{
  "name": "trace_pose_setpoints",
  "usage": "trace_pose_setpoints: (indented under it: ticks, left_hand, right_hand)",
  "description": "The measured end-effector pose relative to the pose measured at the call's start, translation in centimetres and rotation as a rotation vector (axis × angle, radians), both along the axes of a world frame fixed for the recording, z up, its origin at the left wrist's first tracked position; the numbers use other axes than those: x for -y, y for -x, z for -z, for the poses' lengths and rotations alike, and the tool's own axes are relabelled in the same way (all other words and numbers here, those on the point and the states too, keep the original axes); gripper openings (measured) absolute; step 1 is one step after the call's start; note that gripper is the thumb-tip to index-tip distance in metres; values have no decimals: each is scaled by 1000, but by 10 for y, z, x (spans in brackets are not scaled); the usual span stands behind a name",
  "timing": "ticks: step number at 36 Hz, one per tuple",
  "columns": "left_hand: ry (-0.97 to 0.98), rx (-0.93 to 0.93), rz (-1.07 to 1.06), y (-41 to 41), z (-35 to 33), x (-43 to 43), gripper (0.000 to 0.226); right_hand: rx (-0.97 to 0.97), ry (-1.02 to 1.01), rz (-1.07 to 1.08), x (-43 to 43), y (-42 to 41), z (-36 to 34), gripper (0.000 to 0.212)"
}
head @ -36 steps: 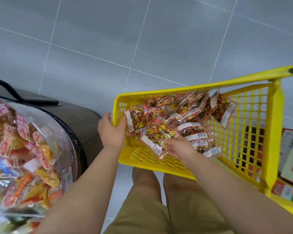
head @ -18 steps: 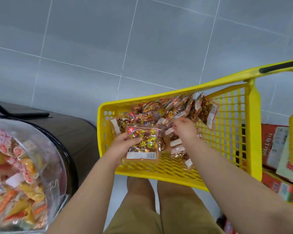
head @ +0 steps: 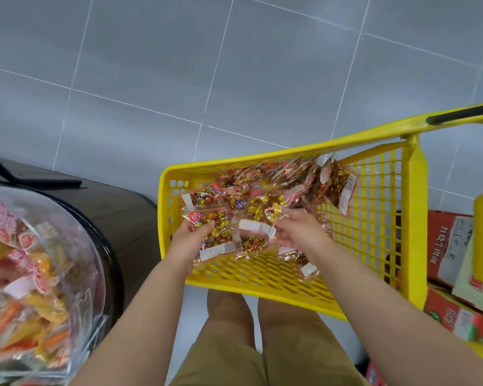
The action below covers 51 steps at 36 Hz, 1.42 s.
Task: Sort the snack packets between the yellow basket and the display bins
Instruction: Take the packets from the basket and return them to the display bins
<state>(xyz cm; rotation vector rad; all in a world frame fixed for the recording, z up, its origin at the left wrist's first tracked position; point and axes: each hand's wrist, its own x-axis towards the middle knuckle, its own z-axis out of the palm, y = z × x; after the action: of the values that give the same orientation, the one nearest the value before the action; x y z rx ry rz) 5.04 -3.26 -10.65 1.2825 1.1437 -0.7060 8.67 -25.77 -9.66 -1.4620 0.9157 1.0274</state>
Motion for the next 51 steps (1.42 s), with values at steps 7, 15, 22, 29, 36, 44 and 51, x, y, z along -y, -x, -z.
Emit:
trace_pose_setpoints:
  ticks: [7,15,22,29,36,44,51]
  left_hand:
    - [255,-118,91,-13,-19,21,96]
    - [223,27,150,-8,-8,30,35]
    - [152,-8,60,-4,1,33,36]
    - [138,-34,59,-1,-5,30,32]
    - [119,-40,79,0,-9,20,35]
    - [86,-8,65,1,-30,7,33]
    - [129,57,36,-5,-81,-3,48]
  right_hand:
    - [50,-224,-152,-3,32,-27,8]
    - [322,262,-215,16,11,-13,16]
    - [409,852,-48,44,-21,20,70]
    - [449,1137,51,32,-26,31,70]
    - [371,922,-11,51,-34,32,29]
    - [505,904,-171,58,-7,-2,27]
    - [863,482,23,17,40,-73,23]
